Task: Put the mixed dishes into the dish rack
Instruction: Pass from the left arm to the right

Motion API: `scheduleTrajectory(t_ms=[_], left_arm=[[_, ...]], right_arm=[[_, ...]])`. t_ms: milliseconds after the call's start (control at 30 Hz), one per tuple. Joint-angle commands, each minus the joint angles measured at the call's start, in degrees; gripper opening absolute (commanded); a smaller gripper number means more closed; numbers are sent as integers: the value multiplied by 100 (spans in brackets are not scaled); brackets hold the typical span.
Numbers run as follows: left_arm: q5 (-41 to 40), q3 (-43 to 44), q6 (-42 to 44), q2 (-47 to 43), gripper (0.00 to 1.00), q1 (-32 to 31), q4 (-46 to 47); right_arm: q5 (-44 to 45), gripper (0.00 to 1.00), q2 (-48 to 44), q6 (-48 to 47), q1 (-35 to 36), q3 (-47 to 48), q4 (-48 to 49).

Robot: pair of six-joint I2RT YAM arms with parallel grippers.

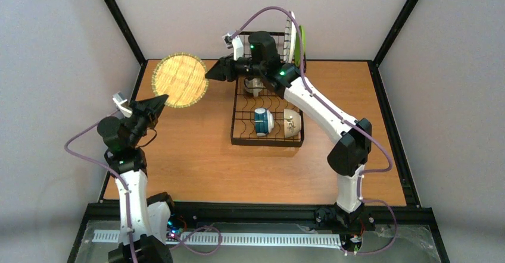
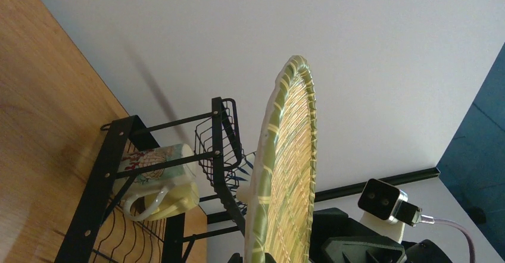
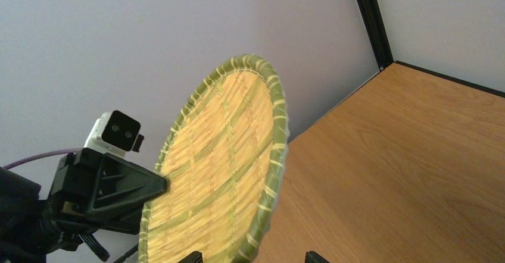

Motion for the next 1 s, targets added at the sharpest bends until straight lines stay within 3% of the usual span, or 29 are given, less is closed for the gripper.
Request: scheduleTrajectory(t_ms=[0, 600, 967], left_arm=[[163, 114, -72, 19, 0, -33, 371], [388, 424, -72, 360, 0, -152, 557], [488, 624, -61, 500, 0, -269, 618]], right_arm=[[-281, 99, 191, 180, 22, 249, 126], [-632, 99, 876, 394, 109, 963, 83], [-732, 82, 1137, 457, 139, 1198, 69]])
